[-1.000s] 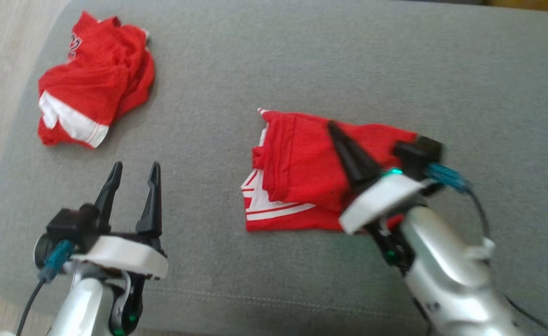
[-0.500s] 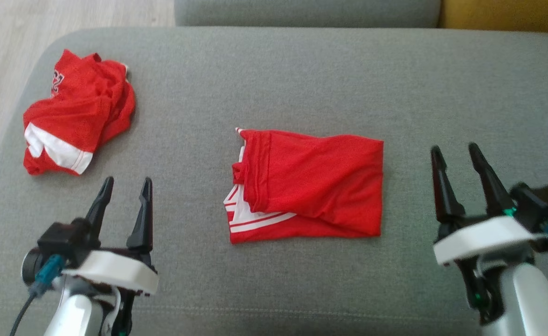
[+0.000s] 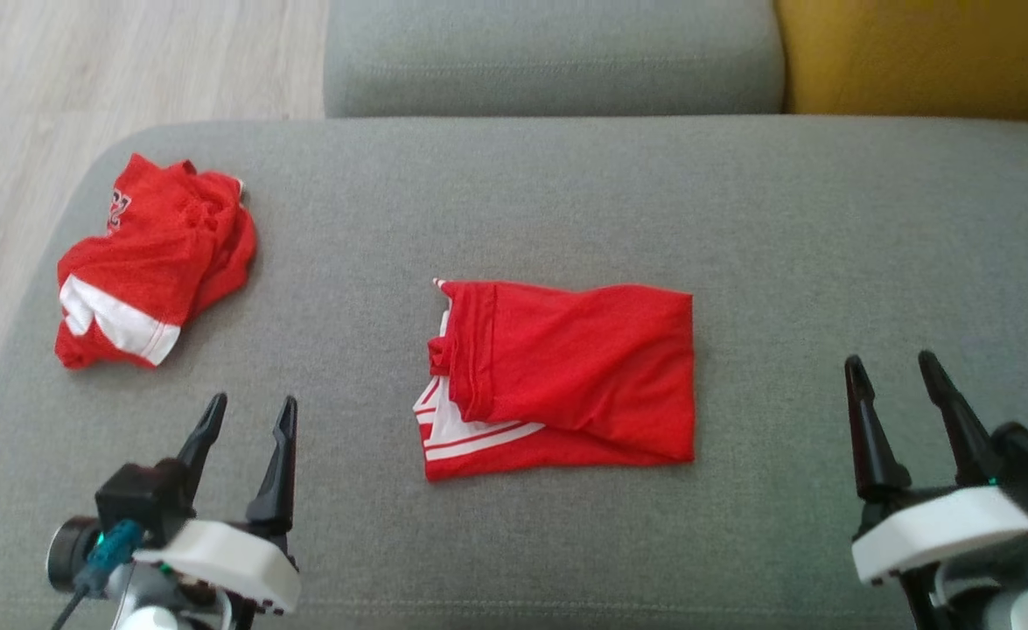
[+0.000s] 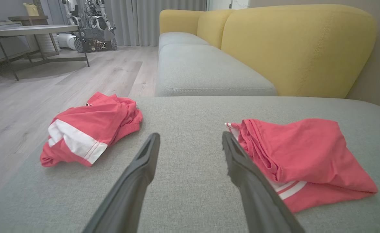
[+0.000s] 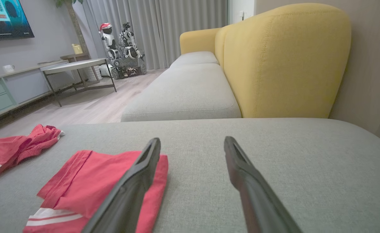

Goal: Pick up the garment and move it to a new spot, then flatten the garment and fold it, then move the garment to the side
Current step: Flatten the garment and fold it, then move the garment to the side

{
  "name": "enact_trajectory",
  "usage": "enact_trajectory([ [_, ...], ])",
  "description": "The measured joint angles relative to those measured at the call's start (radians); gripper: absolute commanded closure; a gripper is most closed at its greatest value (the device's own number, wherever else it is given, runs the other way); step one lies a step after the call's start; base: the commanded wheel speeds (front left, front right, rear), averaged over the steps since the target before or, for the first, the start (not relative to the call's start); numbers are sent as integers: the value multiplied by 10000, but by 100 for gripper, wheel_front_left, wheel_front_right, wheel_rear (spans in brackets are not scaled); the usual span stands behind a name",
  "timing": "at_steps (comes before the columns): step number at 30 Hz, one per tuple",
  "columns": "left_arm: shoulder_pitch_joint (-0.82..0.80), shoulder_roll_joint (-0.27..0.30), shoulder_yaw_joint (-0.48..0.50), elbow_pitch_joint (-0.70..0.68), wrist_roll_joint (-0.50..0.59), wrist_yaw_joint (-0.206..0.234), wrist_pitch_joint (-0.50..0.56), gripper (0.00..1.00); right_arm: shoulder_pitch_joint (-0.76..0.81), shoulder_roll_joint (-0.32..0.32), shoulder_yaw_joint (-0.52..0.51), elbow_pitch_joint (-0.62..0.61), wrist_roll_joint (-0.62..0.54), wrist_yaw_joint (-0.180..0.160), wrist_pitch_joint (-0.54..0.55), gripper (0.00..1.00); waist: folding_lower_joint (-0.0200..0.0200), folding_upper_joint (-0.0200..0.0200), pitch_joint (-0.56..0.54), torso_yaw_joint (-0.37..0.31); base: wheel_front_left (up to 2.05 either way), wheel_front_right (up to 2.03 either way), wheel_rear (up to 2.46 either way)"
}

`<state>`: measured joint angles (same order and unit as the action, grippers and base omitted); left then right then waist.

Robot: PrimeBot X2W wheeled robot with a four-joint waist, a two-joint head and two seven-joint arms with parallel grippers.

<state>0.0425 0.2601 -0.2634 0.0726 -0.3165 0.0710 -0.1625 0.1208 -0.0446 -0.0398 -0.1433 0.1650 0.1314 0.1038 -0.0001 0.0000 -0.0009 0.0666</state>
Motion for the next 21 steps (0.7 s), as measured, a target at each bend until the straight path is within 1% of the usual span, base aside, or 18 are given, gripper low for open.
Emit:
enact_trajectory([
  [8, 170, 146, -15, -82, 69, 171, 113, 0, 344, 4, -4, -276, -105, 0, 198, 0, 0, 0, -190, -61, 0, 0, 0],
  [21, 185, 190, -52, -234, 65, 261, 203, 0, 360, 8, 12, -374, -182, 0, 290, 0, 0, 0, -232, -43, 0, 0, 0],
])
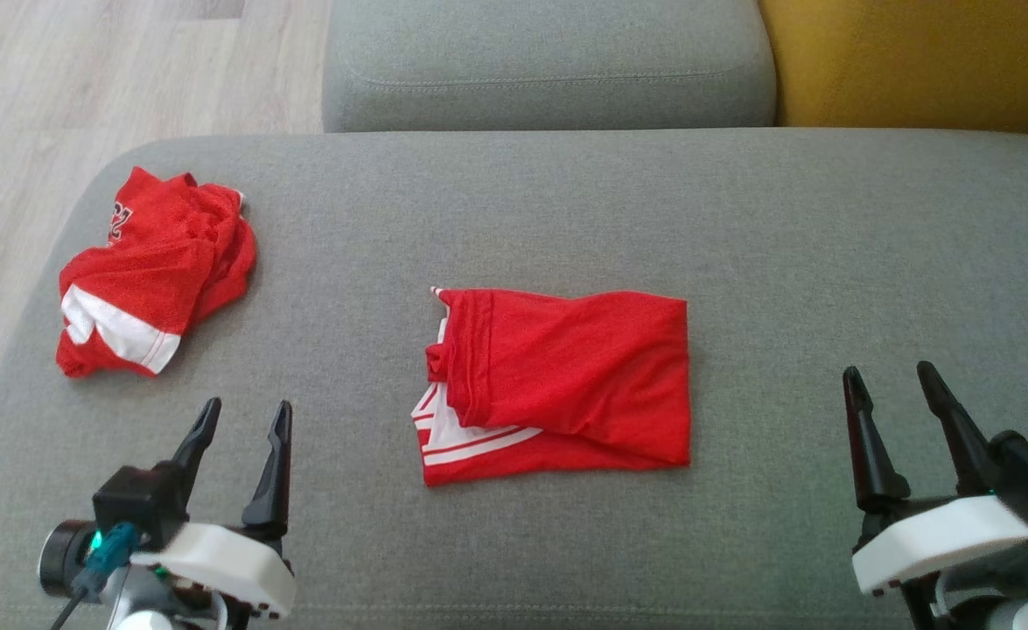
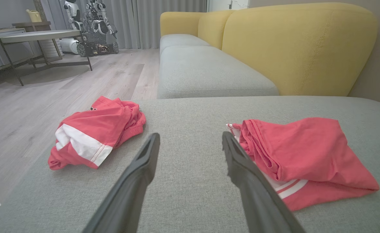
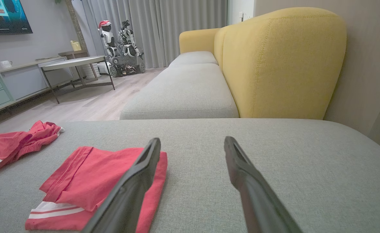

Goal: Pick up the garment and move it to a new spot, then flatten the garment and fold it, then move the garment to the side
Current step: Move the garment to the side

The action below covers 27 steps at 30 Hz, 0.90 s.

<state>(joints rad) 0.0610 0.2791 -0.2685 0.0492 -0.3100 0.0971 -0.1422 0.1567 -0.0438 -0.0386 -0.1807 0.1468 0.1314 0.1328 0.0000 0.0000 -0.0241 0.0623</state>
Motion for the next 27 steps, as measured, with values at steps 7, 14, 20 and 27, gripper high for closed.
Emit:
enact_trajectory([
  [7, 2, 23, -15, 2, -10, 13, -4, 0, 0, 0, 0, 25, 17, 0, -4, 0, 0, 0, 20, -70, 0, 0, 0],
  [14, -1, 58, -54, 4, -10, 86, -12, 0, -3, 0, -6, 161, 17, 0, -4, 0, 0, 0, 49, -83, 0, 0, 0],
  [20, -66, 58, -107, 0, -10, 84, -15, 0, -175, 0, 61, 838, 111, 0, -2, 0, 0, 0, 225, 46, 0, 0, 0],
  [27, -911, -21, -291, 31, -12, -75, -272, 0, -1913, -4, 779, 2871, 224, 0, -4, 0, 0, 0, 908, 422, 0, 0, 0],
])
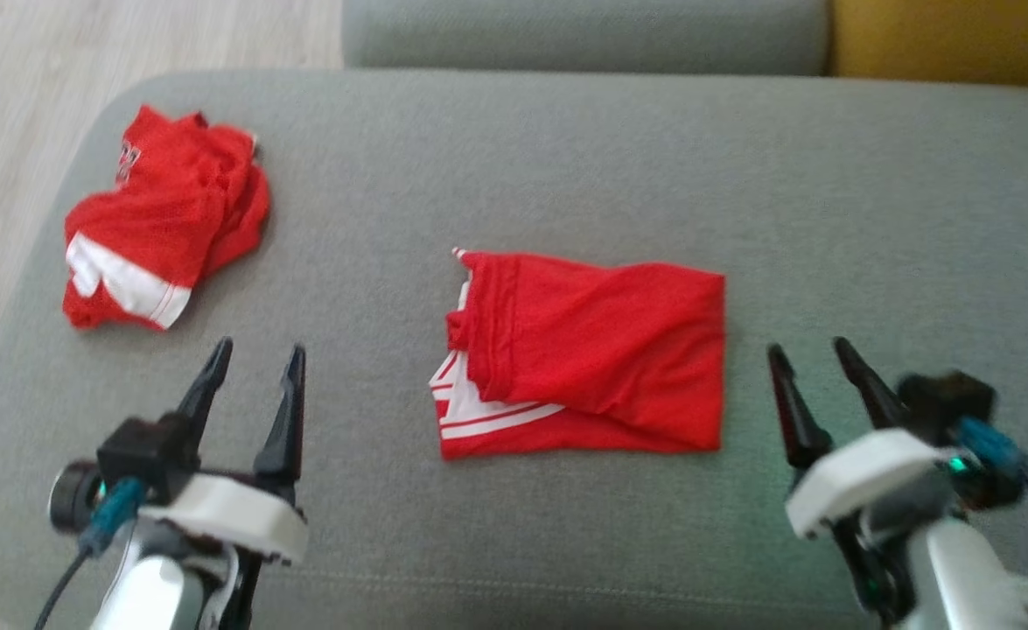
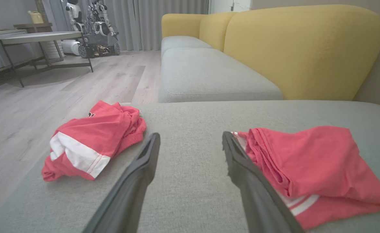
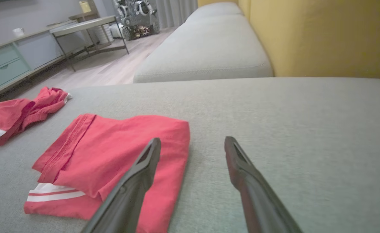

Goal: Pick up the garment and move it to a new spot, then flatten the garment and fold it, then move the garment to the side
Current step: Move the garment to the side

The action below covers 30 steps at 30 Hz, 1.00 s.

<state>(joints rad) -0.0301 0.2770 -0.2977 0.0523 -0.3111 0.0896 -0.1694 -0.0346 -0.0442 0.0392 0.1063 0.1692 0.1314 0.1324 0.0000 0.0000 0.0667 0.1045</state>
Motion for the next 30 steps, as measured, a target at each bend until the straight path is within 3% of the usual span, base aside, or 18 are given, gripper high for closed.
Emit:
enact_trajectory([
  [10, -941, -339, -240, 573, -29, -284, -410, 0, -1903, -17, 447, 3519, 52, 0, 104, 0, 0, 0, 966, 694, 0, 0, 0],
  [15, -1074, -445, -240, 838, -107, -293, -569, 0, -2328, -40, 464, 4330, 144, 0, 127, 0, 0, 0, 1137, 835, 0, 0, 0],
  [16, -1074, -464, -236, 871, -132, -293, -587, 0, -2397, -40, 481, 4424, 199, 0, 215, 37, 0, 0, 1136, 828, 0, 0, 0],
  [18, -1074, -497, -232, 915, -132, -293, -648, 0, -2482, -42, 514, 4491, 257, 0, 280, 82, 1, 0, 1129, 792, 0, 0, 0],
  [19, -1074, -520, -224, 940, -161, -293, -671, 0, -2496, -46, 579, 4523, 353, 0, 288, 100, 0, 0, 1122, 765, 0, 0, 0],
  [30, -1071, -502, -102, 907, -171, -280, -715, 0, -2536, -73, 1106, 3900, -58, 0, 439, 100, 0, 0, 1027, -65, 0, 0, 0],
])
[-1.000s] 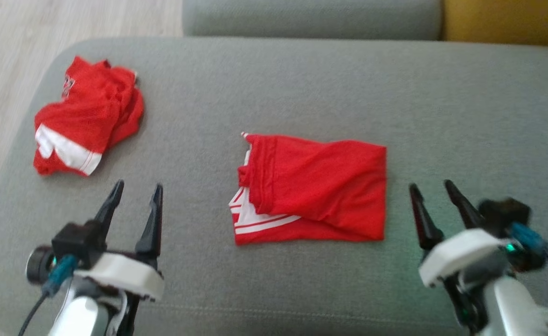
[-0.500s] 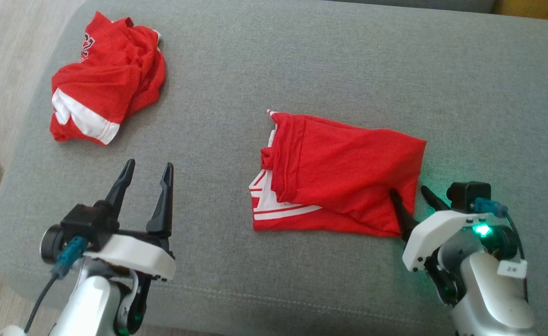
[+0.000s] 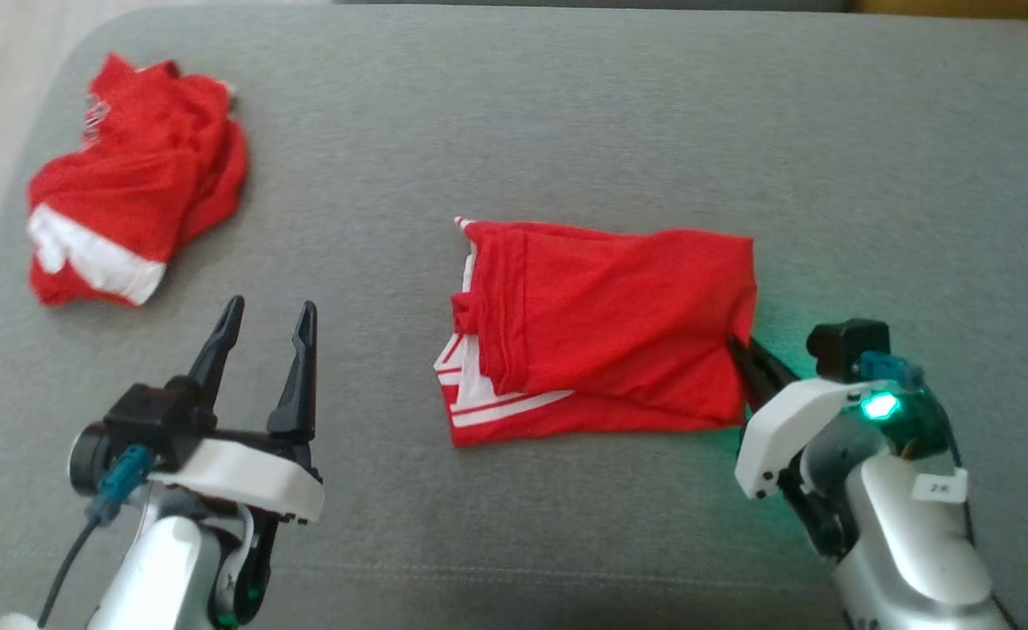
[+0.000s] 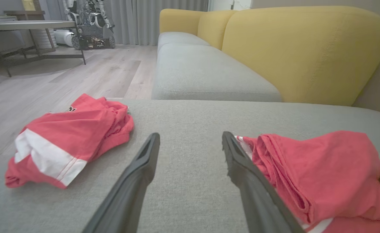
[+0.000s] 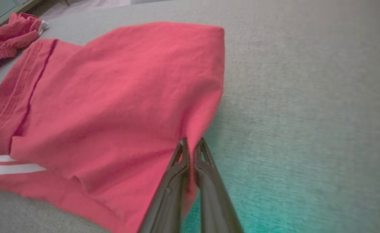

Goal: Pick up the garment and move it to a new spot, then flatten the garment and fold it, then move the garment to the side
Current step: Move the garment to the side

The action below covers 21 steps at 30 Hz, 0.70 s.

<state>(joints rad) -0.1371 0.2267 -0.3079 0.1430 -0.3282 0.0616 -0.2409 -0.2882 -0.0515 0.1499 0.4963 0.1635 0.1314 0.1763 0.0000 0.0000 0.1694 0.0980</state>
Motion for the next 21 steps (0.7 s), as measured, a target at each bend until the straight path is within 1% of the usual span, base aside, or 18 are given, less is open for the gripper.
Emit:
enact_trajectory([
  [2, 1, 52, 25, -100, 0, 2, -2, 0, 0, -186, 36, -336, -86, 0, 92, 100, 0, 0, 15, -246, 0, 0, 0],
  [4, 4, 111, 59, -190, 0, 13, -69, 0, 3, -504, -54, -617, -96, 0, 247, 100, 0, 0, 47, -517, 0, 0, 0],
  [9, 1, 263, 176, -466, 0, 92, -69, 0, -154, -1331, -769, -1189, -107, 0, 621, 100, 0, 0, 212, -1237, 0, 0, 0],
  [13, -41, 324, 186, -629, 0, 86, -54, 0, -835, -1902, -1498, -1313, -63, 0, 767, 100, 0, 0, 459, -1753, 0, 0, 0],
  [16, -285, 370, 151, -763, 2, 65, 25, 0, -1543, -2242, -2065, -1275, -23, 0, 805, 100, 0, 0, 780, -1992, 0, 0, 0],
  [19, -638, 416, 100, -846, 4, -6, 35, 0, -2157, -2456, -2648, -1097, 128, 0, 792, 100, 0, 0, 1149, -2140, 0, 0, 0],
  [21, -831, 430, 38, -903, 6, -52, 36, 0, -2400, -2474, -3110, -1022, 123, 0, 794, 100, 1, 0, 1390, -2199, 0, 0, 0],
])
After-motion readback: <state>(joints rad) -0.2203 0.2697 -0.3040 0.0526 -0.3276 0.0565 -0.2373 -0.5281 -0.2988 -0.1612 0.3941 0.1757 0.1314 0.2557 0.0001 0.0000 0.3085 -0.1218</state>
